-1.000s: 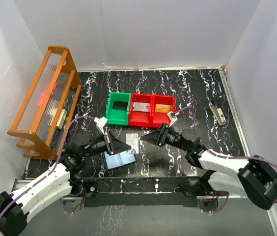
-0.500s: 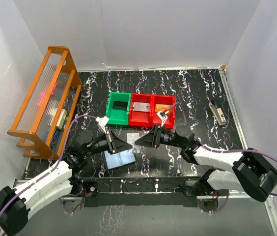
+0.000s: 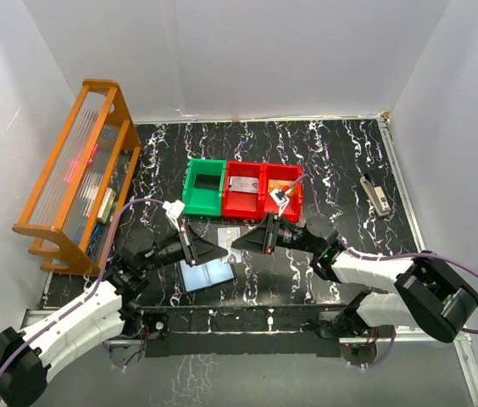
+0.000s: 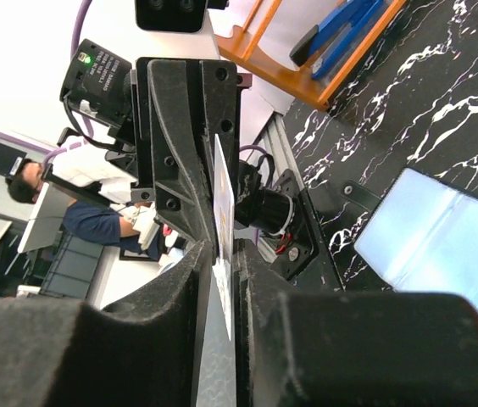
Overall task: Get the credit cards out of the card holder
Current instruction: Place the credit card in the storage box.
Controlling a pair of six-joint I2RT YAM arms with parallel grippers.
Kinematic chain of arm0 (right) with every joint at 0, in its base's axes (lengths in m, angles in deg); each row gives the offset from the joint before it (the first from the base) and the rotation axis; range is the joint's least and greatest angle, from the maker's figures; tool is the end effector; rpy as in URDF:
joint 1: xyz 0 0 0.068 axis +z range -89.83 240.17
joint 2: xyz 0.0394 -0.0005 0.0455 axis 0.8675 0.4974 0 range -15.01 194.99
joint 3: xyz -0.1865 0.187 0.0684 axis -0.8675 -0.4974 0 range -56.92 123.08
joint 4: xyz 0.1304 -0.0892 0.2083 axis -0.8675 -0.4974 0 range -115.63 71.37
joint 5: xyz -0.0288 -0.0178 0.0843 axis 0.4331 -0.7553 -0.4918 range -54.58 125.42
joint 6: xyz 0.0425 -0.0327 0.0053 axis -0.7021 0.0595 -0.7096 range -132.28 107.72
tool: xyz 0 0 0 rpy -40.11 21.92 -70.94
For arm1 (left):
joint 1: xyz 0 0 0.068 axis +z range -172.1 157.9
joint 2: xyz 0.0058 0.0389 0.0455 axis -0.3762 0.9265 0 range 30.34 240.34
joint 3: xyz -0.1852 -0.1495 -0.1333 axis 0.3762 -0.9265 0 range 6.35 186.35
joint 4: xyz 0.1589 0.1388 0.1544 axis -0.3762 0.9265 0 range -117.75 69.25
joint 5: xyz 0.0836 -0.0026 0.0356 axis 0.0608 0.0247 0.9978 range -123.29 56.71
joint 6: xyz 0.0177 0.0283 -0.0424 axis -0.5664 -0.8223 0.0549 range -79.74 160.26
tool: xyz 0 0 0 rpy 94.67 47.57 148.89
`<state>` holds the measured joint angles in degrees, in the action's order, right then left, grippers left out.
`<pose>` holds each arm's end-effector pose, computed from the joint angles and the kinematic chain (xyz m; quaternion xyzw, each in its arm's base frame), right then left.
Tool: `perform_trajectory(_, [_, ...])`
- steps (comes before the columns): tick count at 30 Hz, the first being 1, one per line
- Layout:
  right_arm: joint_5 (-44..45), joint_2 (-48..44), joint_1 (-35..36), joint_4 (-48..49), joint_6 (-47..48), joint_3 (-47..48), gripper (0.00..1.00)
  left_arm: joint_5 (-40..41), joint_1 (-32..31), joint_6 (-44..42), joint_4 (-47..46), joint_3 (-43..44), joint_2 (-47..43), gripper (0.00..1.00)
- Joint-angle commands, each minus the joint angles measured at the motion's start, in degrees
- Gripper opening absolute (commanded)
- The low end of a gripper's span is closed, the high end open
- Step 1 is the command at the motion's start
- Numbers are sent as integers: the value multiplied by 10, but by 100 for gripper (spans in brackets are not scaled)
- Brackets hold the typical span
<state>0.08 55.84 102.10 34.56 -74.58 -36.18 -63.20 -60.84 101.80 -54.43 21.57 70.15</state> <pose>0.1643 0.1753 0.2189 -0.1009 0.6840 0.6741 0.2599 0.1213 -0.1201 0.2390 0.0496 0.6941 -0.6487 0.3083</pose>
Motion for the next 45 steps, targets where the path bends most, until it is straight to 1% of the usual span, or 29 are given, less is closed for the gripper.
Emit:
perform_trajectory(1, [-24,-1,1,78,-18,8,13,-15,-1,6,-30,-7,-5,0])
perform_trajectory(3, [-26,-3,1,75,-16,9,5,-14,-1,6,-27,-6,-7,0])
perform_trajectory(4, [-26,-6,1,68,-15,8,3,-12,-1,6,-24,-7,-8,0])
perform_trajectory(6, [-17,-15,2,44,-5,9,0,-8,-1,3,-14,-7,-11,0])
perform_trajectory(7, [-7,-21,2,29,2,9,0,-5,-1,-2,-6,-6,-14,3])
perform_trajectory(8, [2,-28,2,14,9,9,0,-2,-1,-8,7,-3,-17,14])
perform_trajectory(10, [24,-45,2,-24,25,11,0,5,-1,-27,44,9,-23,39])
perform_trajectory(11, [35,-55,1,-46,34,12,0,13,-1,-40,72,17,-28,46])
perform_trajectory(14, [71,-85,2,-114,65,19,0,58,-1,-77,160,43,-46,65])
perform_trajectory(17, [125,-116,1,-203,100,35,0,133,-1,-112,276,75,-67,78])
perform_trajectory(19, [169,-136,1,-273,127,50,0,196,-1,-123,380,97,-72,88])
perform_trajectory(21, [215,-147,2,-323,164,68,0,236,-1,-137,435,113,-71,98])
perform_trajectory(24, [272,-144,1,-391,218,109,0,267,-1,-144,473,121,-69,99])
perform_trajectory(25, [288,-136,1,-416,240,136,0,273,-1,-142,479,120,-67,99])
perform_trajectory(28, [329,-97,3,-478,312,200,0,287,-1,-133,493,118,-54,99])
perform_trajectory(32, [396,-40,16,-526,409,277,0,302,-1,-121,512,119,-35,99])
perform_trajectory(35, [453,8,30,-546,499,329,0,322,-1,-112,533,122,-37,99])
perform_trajectory(37, [467,39,39,-550,570,357,0,335,-1,-106,549,122,-42,99])
perform_trajectory(39, [460,69,49,-546,652,378,0,340,-1,-100,555,119,-48,99])
perform_trajectory(42, [471,108,61,-529,776,394,0,321,-1,-104,546,117,-49,99])
perform_trajectory(45, [495,134,62,-501,845,404,0,302,-1,-111,544,123,-37,99])
